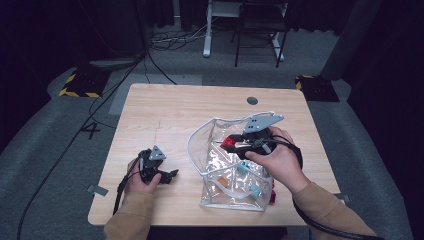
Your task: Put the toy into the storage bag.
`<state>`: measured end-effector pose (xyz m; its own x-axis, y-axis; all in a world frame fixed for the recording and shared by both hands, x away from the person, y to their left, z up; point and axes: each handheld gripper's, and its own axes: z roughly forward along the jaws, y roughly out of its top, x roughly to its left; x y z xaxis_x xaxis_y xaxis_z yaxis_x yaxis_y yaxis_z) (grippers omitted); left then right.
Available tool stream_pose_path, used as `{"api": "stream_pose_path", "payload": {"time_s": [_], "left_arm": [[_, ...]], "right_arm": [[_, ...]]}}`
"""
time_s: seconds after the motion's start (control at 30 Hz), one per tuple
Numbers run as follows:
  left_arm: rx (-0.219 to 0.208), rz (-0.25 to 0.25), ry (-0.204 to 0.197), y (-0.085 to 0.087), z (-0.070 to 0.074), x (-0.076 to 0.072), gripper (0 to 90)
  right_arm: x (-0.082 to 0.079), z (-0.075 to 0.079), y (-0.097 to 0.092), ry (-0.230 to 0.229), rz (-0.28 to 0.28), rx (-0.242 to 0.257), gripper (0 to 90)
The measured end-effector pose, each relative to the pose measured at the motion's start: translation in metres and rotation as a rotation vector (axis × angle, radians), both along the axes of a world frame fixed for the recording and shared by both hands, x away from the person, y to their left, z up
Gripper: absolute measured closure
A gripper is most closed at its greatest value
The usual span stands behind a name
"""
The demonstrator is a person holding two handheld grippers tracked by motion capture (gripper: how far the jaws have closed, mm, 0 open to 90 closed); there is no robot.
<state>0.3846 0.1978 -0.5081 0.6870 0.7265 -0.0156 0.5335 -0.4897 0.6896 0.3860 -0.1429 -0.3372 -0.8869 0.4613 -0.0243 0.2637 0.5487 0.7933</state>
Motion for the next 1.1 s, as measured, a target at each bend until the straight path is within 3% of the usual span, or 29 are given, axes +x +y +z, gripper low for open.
{"api": "stream_pose_path", "payload": {"time_s": [0.4, 0.47, 0.53, 0.67, 0.87, 1.1], "left_arm": [[0.000, 0.000, 0.000, 0.000, 0.000, 0.000, 14.1], [0.000, 0.000, 0.000, 0.000, 0.000, 0.000, 14.1], [0.000, 0.000, 0.000, 0.000, 0.000, 0.000, 14.2], [0.000, 0.000, 0.000, 0.000, 0.000, 0.000, 14.1], [0.000, 0.000, 0.000, 0.000, 0.000, 0.000, 14.2], [0.000, 0.000, 0.000, 0.000, 0.000, 0.000, 14.2]], "right_arm": [[0.001, -0.009, -0.001, 0.048, -0.004, -0.075, 59.0], [0.002, -0.010, -0.001, 0.075, -0.004, -0.085, 53.3], [0.002, -0.010, -0.001, 0.097, -0.013, -0.075, 48.2], [0.001, -0.008, -0.004, 0.095, -0.027, -0.036, 43.4], [-0.003, 0.006, -0.009, 0.054, -0.041, 0.036, 42.8], [-0.007, 0.026, -0.023, -0.002, -0.066, 0.080, 42.8]]}}
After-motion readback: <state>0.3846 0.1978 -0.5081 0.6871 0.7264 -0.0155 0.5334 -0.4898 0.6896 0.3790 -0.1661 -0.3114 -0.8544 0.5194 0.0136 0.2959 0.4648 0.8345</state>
